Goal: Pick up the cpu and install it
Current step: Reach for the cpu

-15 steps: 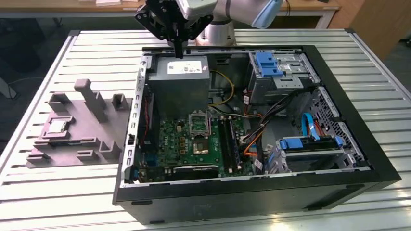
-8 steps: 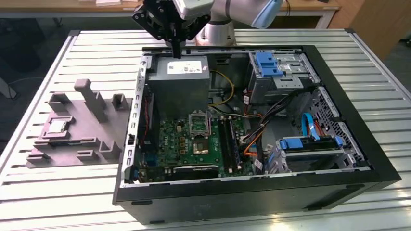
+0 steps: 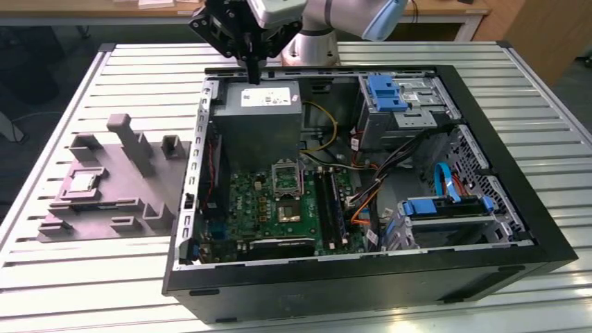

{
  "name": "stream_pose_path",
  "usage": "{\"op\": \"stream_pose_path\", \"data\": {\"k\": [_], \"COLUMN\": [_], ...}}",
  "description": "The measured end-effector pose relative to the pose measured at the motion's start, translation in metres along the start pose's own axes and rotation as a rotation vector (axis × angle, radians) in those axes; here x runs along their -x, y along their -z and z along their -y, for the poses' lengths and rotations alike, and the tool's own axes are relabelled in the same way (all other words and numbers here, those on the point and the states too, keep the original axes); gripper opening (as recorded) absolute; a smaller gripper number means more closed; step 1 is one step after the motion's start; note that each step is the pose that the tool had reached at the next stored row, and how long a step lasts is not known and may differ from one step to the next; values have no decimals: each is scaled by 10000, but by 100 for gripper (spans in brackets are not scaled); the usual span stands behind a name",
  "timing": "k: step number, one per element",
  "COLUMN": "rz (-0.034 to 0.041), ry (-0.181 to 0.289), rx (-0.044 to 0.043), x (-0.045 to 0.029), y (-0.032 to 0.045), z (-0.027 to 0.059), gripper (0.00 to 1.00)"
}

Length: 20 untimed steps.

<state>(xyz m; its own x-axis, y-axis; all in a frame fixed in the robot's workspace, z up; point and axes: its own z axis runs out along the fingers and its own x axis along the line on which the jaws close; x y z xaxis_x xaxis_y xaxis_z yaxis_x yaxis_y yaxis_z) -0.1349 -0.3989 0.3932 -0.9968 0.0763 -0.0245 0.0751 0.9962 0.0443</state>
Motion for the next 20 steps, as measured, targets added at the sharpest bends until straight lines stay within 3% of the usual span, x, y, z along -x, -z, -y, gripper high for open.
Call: {"op": "stream_pose_path", "data": {"k": [20], "rz": [0], "ry": [1], "rx": [0], "x": [-73], "y": [2], "z": [5], "gripper": [11]}}
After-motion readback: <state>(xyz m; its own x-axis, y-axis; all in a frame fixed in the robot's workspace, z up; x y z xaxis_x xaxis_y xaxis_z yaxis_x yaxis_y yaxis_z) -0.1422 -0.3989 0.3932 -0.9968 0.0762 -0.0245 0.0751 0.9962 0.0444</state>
